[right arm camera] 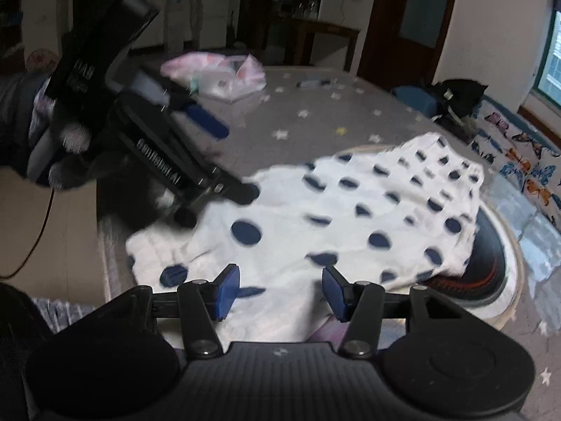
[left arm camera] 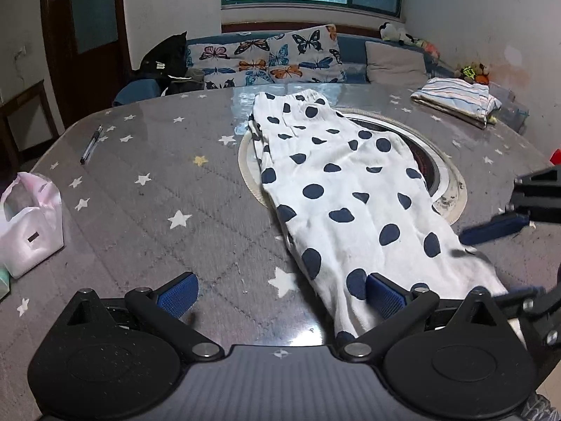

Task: Fold clothes
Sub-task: 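Move the right gripper to the pants waistband beside the left gripper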

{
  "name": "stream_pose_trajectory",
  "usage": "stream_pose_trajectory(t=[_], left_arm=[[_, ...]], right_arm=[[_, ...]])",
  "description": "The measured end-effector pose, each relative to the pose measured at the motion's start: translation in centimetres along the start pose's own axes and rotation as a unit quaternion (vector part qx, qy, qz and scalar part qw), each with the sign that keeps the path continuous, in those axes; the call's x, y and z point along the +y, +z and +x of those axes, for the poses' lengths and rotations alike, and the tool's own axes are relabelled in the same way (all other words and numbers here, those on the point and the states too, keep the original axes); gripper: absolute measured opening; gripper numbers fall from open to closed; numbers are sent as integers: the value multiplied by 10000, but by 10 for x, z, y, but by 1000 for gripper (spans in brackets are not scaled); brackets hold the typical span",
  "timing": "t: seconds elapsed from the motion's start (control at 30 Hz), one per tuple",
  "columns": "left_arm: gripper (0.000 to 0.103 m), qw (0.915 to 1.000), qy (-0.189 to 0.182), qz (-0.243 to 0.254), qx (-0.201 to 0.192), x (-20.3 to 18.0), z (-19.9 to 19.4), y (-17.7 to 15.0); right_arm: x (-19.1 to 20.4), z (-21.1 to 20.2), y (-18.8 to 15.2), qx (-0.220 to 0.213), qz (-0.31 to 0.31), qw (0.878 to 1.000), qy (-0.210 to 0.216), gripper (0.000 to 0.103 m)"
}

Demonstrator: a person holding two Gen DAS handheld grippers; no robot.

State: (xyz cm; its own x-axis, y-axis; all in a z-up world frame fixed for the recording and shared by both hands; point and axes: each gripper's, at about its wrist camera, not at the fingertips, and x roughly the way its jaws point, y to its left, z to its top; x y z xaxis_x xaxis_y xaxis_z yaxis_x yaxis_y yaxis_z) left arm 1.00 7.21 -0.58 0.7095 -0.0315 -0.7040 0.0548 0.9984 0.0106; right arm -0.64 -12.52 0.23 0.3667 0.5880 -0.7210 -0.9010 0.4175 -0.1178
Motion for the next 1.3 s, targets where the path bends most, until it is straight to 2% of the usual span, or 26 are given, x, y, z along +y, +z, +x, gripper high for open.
stream_pose_trajectory(t=[0.1, 0.4, 0.73, 0.93, 1.1, 1.13, 1.23, 1.3], left_arm=[[103, 9999, 38, 29, 143, -1, 6, -3], [103, 9999, 130, -38, -55, 4, -3, 9], [103, 9997, 169, -172, -56, 5, -7, 5], [103, 9997, 151, -176, -107, 8, -12, 6], [103, 9997, 111, -125, -153, 8, -14, 8], [103, 9997, 103, -115, -162, 8, -15, 9], [103, 9996, 43, -13, -272, 5, -20, 13], [103, 9992, 13, 53, -402, 3, -23, 17]], right_arm=[[4, -2, -2, 15, -20, 10000, 22, 53], [28, -33, 2, -132, -492, 9985, 179, 53], [73, -19, -14, 43, -1257, 9916, 310, 51], [66, -14, -9, 20, -1094, 9933, 368, 48], [48, -15, -1, 42, -672, 9960, 593, 36], [44, -15, 1, 47, -588, 9962, 638, 27], [33, -16, 6, 60, -334, 9964, 772, 16], [25, -16, 9, 69, -164, 9961, 861, 14]])
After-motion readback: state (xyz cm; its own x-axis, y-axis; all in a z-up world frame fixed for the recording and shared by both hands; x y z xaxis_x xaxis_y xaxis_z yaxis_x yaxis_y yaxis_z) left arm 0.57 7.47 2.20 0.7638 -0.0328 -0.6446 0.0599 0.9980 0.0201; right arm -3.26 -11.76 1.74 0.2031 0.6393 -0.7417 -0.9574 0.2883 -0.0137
